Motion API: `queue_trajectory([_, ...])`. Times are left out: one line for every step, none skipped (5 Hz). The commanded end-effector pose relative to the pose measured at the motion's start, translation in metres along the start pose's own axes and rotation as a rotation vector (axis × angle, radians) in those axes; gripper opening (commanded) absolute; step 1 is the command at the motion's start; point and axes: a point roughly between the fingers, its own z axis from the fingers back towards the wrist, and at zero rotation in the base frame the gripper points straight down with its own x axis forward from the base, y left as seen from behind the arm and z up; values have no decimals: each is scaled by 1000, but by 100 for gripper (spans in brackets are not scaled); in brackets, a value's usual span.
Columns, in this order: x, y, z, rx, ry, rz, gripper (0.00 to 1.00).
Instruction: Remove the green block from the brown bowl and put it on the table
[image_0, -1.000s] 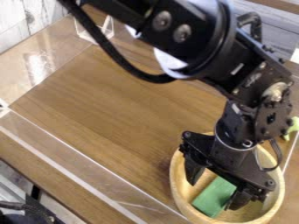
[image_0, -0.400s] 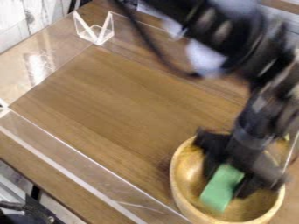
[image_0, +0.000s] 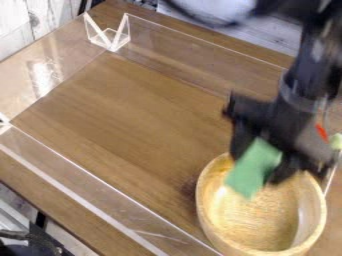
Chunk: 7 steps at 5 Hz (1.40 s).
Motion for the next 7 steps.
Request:
queue_trajectory([3,19,26,-11,-60,-42,0])
queue_trajectory([-6,30,21,2,-77,-29,0])
queue_trajectory([-15,21,15,13,-89,6,0])
queue_trajectory([-14,30,8,16,-120,-38,0])
queue_trajectory([-11,40,2,15,-153,-103,0])
queue_trajectory([-4,43,-1,22,-170,-88,0])
queue_trajectory([0,46,-2,33,-173,-67,0])
